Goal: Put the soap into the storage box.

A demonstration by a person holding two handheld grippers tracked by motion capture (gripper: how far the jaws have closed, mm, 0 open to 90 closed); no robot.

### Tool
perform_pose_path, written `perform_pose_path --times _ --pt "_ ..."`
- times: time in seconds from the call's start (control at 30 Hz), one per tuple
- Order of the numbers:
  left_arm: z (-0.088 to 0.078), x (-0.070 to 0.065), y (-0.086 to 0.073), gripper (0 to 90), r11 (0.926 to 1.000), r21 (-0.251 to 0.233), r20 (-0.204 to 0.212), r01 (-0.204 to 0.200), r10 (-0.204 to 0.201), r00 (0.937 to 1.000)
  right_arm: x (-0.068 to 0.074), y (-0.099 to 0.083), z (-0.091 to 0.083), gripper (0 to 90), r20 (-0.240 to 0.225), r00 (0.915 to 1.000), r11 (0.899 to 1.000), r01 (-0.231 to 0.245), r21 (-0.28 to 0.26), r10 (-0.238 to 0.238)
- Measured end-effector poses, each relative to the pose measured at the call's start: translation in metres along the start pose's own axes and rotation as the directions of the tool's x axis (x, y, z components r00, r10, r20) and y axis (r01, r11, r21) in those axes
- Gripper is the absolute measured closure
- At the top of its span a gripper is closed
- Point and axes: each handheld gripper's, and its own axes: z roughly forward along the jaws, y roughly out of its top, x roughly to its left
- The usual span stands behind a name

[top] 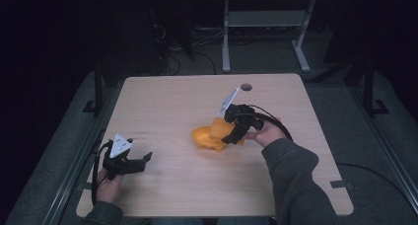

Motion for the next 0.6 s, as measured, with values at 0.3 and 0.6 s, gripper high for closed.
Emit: perform_pose_path --times 0.3,0.6 --pt "0.0 0.0 0.0 14.1 1.0 0.0 0.001 0.002 -0.002 1.0 -0.002 0.012 0.009 20.3 -0.022 0.9996 1.0 0.017 0.009 -0.017" --pt "0.0 0.0 0.0 14.1 1.0 0.0 0.001 0.003 -0.003 1.0 -0.005 0.027 0.014 20.3 -0.035 0.998 0.998 0.053 0.015 -0.053"
